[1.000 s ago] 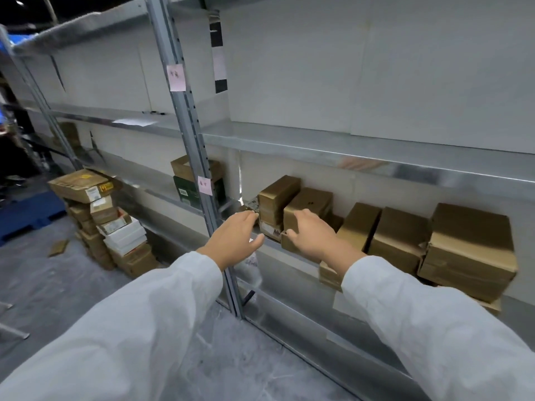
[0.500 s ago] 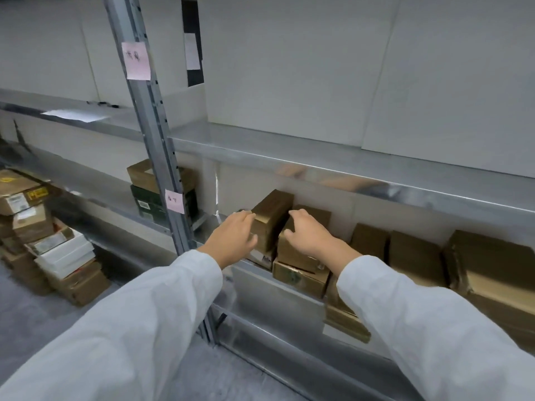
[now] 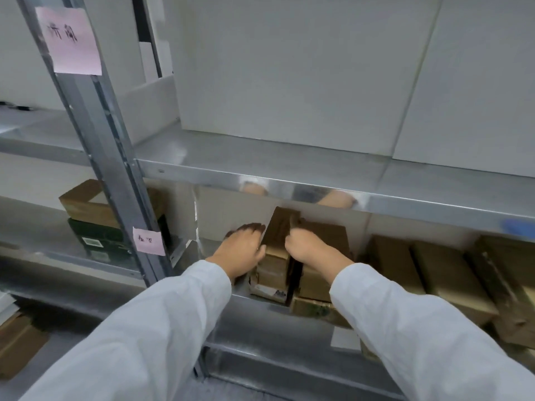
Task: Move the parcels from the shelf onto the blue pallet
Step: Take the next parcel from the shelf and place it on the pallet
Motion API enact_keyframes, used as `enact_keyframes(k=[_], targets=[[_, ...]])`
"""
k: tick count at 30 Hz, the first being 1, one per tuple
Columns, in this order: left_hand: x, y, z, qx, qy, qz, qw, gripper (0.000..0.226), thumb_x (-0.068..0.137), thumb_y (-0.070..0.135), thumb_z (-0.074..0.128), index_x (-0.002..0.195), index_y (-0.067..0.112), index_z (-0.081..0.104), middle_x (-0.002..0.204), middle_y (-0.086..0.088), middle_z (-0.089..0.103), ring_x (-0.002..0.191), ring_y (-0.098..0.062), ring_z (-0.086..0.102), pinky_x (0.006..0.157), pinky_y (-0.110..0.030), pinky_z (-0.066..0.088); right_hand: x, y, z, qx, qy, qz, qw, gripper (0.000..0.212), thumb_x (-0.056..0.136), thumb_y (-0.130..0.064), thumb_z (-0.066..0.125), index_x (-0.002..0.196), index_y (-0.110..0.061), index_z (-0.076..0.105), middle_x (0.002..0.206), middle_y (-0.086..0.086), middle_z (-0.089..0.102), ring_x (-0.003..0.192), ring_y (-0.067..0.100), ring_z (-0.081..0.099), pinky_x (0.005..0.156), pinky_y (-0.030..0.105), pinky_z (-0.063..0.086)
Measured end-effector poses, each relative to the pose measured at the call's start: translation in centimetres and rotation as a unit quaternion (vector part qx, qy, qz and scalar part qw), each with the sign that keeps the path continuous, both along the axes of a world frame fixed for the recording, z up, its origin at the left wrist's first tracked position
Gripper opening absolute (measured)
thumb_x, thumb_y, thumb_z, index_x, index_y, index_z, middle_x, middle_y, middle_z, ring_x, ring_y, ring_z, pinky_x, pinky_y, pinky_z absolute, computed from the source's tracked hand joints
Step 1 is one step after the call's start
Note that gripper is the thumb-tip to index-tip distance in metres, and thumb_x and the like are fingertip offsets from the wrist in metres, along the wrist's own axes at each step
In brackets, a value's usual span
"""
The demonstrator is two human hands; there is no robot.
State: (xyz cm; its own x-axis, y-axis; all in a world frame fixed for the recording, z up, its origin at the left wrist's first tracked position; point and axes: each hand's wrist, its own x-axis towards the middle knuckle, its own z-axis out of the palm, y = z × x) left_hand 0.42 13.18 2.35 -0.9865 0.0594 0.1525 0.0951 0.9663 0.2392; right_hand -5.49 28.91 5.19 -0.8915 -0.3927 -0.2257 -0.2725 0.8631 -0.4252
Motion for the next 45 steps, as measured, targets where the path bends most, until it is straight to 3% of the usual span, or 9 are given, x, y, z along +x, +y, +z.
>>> enact_keyframes(k=[4,8,17,20,28,32,35,40,45], targets=[[-2.3,-0.8,-1.4,0.098,-0.035,-0.013,0.995,0.055,0.098,0.031,0.047,0.148,0.012,0.034,0.144,-0.014,0.047,0.129,-0.029,0.047,0.105,-0.035,0.037,-1.0,-1.8,-2.0,0.000,-0.056,-0.046,0.997,0.064,0.104,-0.040,0.024,0.153,-0.001,0.008,0.149,0.020,0.039,0.128,0.035,0.048,0.098,0.033,0.038],[-3.9,-1.0,-3.3,0.247,-0.087,0.031,0.965,0.059,0.101,0.038,0.044,0.151,0.013,0.029,0.152,-0.012,0.037,0.138,-0.028,0.037,0.112,-0.036,0.029,-1.6,-3.1,-4.1,-0.092,-0.075,-0.136,0.984,0.078,0.102,-0.045,0.028,0.149,-0.009,-0.024,0.160,0.017,0.013,0.137,0.035,0.038,0.108,0.036,0.032],[-4.3,-0.3,-5.7,0.464,-0.170,0.068,0.867,0.051,0.093,0.059,0.040,0.126,0.025,0.058,0.124,-0.006,0.063,0.112,-0.021,0.057,0.092,-0.033,0.041,-2.6,-3.7,-5.1,-0.172,-0.114,-0.255,0.945,0.080,0.096,-0.055,0.039,0.152,-0.006,0.011,0.151,0.014,0.038,0.130,0.032,0.046,0.093,0.034,0.038],[-3.5,-0.3,-5.0,0.474,-0.164,0.058,0.863,0.053,0.089,0.061,0.045,0.123,0.024,0.061,0.116,-0.001,0.066,0.109,-0.020,0.059,0.097,-0.036,0.045,-1.9,-3.1,-4.3,-0.177,-0.108,-0.224,0.952,0.078,0.095,-0.057,0.041,0.151,-0.008,0.018,0.149,0.013,0.040,0.131,0.031,0.045,0.093,0.033,0.036],[1.9,0.5,-1.4,0.496,-0.098,0.082,0.859,0.021,0.092,0.054,0.052,0.097,0.035,0.058,0.093,0.019,0.063,0.084,0.009,0.055,0.064,-0.013,0.037,3.0,-2.0,-1.0,-0.233,-0.065,-0.188,0.952,0.073,0.093,-0.055,0.047,0.140,0.001,0.038,0.138,0.015,0.051,0.123,0.030,0.050,0.093,0.033,0.039],[6.6,1.4,0.2,0.487,-0.072,0.094,0.865,0.034,0.092,0.061,0.048,0.110,0.032,0.054,0.102,0.015,0.064,0.087,0.007,0.057,0.064,-0.014,0.042,7.5,-1.0,0.5,-0.277,-0.055,-0.156,0.947,0.063,0.093,-0.049,0.051,0.137,-0.006,0.038,0.135,0.011,0.054,0.120,0.027,0.054,0.098,0.037,0.044],[10.4,2.7,0.8,0.487,-0.057,0.102,0.865,0.040,0.092,0.058,0.051,0.116,0.026,0.058,0.098,0.016,0.066,0.085,0.007,0.060,0.059,-0.010,0.043,11.3,0.3,0.9,-0.289,-0.056,-0.145,0.945,0.055,0.095,-0.049,0.049,0.134,-0.010,0.039,0.129,0.006,0.057,0.110,0.023,0.057,0.083,0.033,0.046],[17.1,6.5,1.3,0.504,0.000,0.152,0.850,0.047,0.097,0.049,0.049,0.119,0.010,0.061,0.106,-0.003,0.069,0.095,-0.017,0.066,0.078,-0.032,0.055,17.9,4.3,0.7,-0.338,-0.024,-0.121,0.933,0.037,0.103,-0.040,0.030,0.123,-0.019,0.053,0.122,0.003,0.059,0.099,0.013,0.054,0.074,0.027,0.041],[24.0,10.5,0.9,0.504,0.034,0.148,0.850,0.037,0.099,0.048,0.045,0.113,0.016,0.058,0.095,0.008,0.066,0.083,-0.001,0.062,0.053,-0.011,0.043,23.7,8.3,-0.8,-0.359,-0.049,-0.134,0.922,0.022,0.099,-0.022,0.049,0.119,-0.032,0.047,0.104,-0.001,0.061,0.082,0.010,0.058,0.067,0.031,0.055]])
